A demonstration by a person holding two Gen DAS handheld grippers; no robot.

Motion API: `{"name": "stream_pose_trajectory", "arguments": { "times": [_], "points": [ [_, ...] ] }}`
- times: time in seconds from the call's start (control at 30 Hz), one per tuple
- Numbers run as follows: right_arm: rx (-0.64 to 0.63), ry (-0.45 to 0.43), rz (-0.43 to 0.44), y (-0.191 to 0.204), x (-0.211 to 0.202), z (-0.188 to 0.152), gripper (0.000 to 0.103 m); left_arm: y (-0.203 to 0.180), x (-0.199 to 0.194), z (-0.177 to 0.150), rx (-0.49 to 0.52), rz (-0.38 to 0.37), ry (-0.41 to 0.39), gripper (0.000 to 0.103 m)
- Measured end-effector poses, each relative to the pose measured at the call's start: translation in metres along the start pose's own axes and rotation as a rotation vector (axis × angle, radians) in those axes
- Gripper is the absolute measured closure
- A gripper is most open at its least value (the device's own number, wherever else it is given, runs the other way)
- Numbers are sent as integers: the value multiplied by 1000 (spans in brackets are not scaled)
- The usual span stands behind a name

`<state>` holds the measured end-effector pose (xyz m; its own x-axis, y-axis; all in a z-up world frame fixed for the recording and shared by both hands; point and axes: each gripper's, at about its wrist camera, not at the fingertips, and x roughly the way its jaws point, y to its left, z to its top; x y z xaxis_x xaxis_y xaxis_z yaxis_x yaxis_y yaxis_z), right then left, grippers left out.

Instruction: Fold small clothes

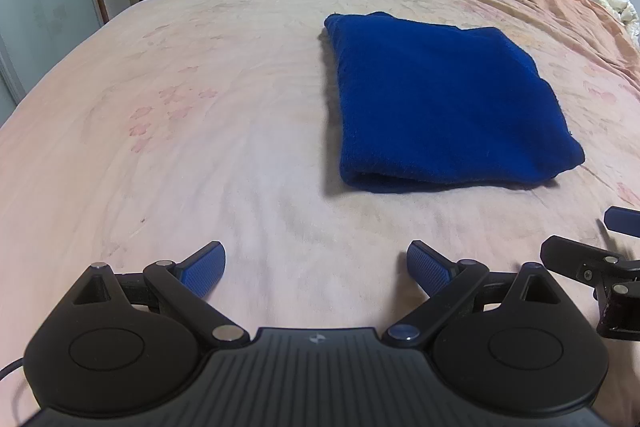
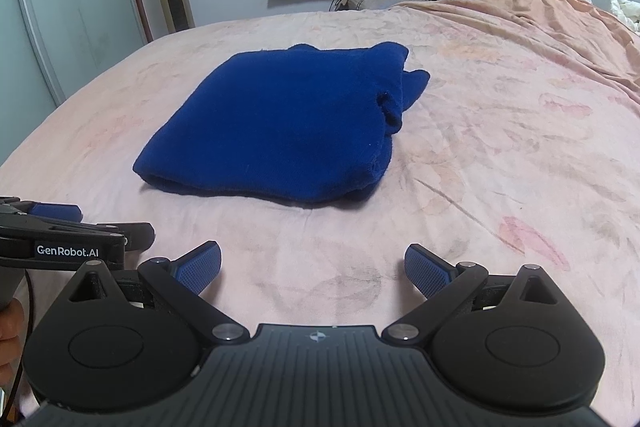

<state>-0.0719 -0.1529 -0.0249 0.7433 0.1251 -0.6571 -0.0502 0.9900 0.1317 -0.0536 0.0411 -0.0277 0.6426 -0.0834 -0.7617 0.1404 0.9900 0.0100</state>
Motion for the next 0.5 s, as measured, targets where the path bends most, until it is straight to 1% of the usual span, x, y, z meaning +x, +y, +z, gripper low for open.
{"name": "stream_pose_trajectory", "arguments": {
  "times": [0.2,0.37,0.5],
  "points": [
    [-9,9,23,0,1,2,4,1,0,2,7,-11,-7,5],
    [-19,14,38,3,2,3,4,0,2,5,17,6,-8,5],
    [-8,7,33,0,1,4,3,0,3,8,10,12,-4,5]
  ]
}}
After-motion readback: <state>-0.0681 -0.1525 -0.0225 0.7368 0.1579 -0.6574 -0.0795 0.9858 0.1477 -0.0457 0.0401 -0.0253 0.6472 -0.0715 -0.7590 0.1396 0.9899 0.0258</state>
